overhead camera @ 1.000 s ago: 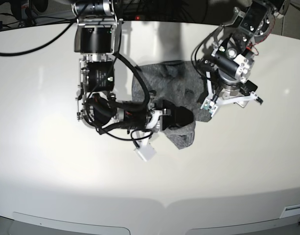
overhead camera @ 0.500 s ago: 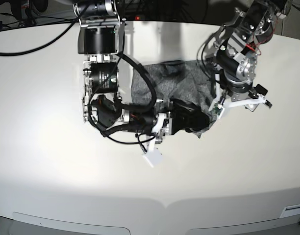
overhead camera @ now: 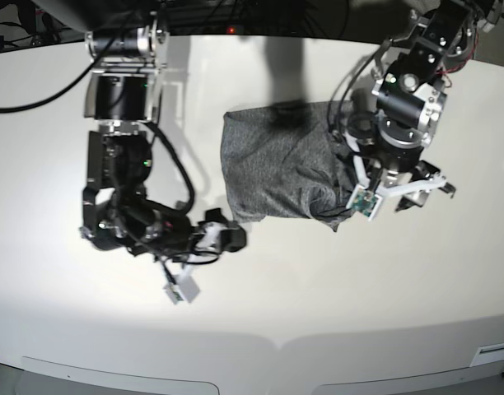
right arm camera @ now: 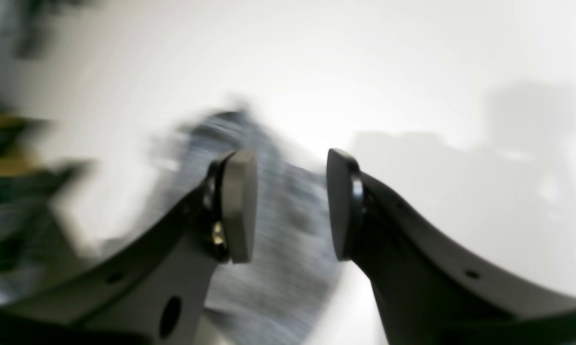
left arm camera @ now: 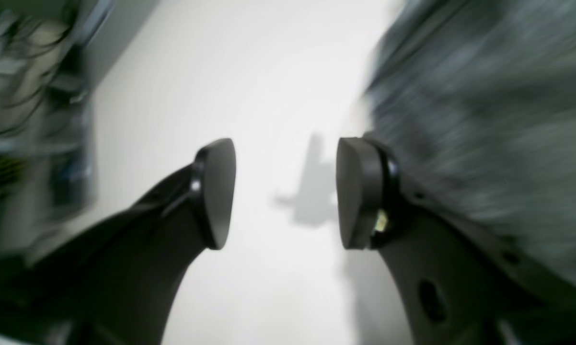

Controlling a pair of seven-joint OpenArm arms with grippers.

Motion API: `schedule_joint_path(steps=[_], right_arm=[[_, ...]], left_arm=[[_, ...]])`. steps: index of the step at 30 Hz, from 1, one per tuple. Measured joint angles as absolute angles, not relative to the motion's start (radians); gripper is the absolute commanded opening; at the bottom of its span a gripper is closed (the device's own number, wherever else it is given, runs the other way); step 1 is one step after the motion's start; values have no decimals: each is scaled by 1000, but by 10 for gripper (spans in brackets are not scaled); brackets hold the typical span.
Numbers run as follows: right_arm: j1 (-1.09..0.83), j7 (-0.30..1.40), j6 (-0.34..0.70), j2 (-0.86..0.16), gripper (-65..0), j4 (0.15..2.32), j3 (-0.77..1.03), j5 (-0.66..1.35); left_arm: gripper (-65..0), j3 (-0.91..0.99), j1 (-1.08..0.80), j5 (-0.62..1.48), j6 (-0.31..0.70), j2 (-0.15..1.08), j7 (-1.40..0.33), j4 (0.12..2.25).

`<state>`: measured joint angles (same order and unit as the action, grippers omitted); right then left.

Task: Fold the T-shirt properly
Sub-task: 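Lift and fold the strip over onto itself with the left gripper, then press the folded bundle down with the left gripper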

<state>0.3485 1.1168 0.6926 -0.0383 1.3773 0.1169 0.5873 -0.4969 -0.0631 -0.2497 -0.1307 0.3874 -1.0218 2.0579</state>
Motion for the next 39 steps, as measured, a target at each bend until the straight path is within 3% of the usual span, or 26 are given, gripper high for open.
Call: schedule_joint_path(steps=[3, 9, 13, 18, 28, 33, 39], right_arm=[[347, 1074, 693, -86, -404, 1377, 117, 577], [346, 1052, 693, -83, -404, 1364, 75, 555], [346, 1051, 693, -60, -404, 1362, 17, 555], [346, 1050, 693, -39, -404, 1362, 0, 559], [346, 1068, 693, -143, -404, 1362, 12, 533], [346, 1074, 693, -181, -404, 1362, 11, 533], [346, 1074, 693, -183, -404, 1362, 11, 533]], left_arm=[[-330, -497, -63, -130, -72, 385, -957, 2122], [-330, -497, -68, -10, 2, 276, -894, 2051], [-330, -496, -93, 21, 22, 220, -944, 2000], [-330, -496, -134, 1, 33, 194, -924, 2002], [-330, -493, -171, -33, 33, 194, -813, 1980], [-330, -492, -171, -45, 34, 115, -807, 1890], [-330, -493, -154, -235, 33, 57, -813, 1720]])
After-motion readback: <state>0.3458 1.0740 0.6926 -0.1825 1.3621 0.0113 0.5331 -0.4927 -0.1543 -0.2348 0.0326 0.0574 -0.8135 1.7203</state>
